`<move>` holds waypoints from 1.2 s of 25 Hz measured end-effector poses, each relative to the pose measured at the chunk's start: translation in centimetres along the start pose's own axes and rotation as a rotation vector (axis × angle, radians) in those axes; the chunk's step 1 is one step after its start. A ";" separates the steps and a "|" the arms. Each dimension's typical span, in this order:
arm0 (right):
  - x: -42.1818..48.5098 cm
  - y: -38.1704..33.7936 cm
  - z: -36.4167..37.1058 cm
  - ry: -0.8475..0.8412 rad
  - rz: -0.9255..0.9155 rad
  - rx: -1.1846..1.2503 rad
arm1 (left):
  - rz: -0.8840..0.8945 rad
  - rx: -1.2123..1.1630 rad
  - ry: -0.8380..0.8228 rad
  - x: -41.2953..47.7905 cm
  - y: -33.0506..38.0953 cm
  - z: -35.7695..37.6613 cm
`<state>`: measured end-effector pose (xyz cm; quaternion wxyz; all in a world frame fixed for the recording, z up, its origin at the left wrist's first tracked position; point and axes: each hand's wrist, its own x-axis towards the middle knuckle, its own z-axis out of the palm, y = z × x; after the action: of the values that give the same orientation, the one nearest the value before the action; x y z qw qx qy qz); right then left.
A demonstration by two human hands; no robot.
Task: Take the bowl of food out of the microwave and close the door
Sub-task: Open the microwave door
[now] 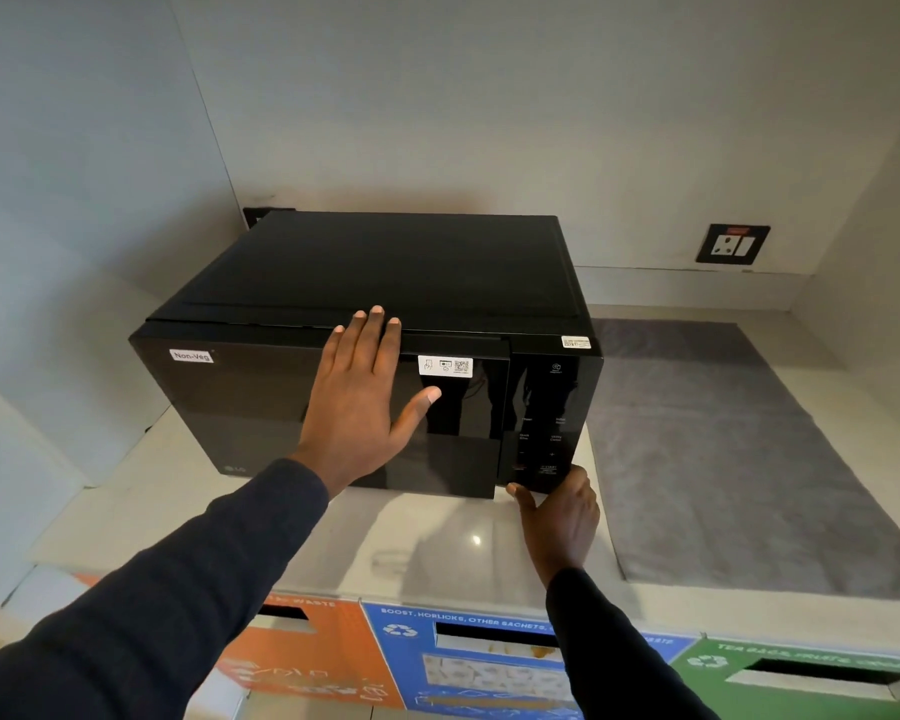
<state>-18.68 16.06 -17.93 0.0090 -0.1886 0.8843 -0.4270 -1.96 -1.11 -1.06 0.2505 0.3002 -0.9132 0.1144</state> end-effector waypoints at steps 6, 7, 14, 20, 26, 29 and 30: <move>1.8 -3.0 -5.6 -0.234 0.017 0.211 | -0.006 -0.027 -0.011 -1.3 0.3 -1.1; 1.7 -4.0 -7.1 -0.178 -0.011 0.275 | -0.006 -0.040 -0.006 -1.7 0.3 -1.2; 3.6 -14.9 -13.2 0.017 -0.701 0.090 | -0.099 -0.170 0.072 -3.2 1.7 -4.9; 3.8 -16.8 -9.8 -0.144 -0.798 -0.523 | -0.376 0.042 -0.262 -0.8 2.3 -10.6; 3.9 -16.4 -9.4 -0.121 -0.831 -0.550 | -0.800 0.307 -0.802 0.3 0.4 -11.1; 3.9 -16.3 -9.5 -0.113 -0.841 -0.566 | -0.972 0.275 -0.768 0.5 -1.4 -11.1; 3.8 -16.3 -9.6 -0.113 -0.840 -0.563 | -1.019 0.295 -0.758 0.4 -2.0 -11.1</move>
<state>-18.61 12.81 1.08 -0.1669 -0.5460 0.8109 -0.1281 3.35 1.09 8.68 -0.1099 0.7463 -0.6564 -0.0085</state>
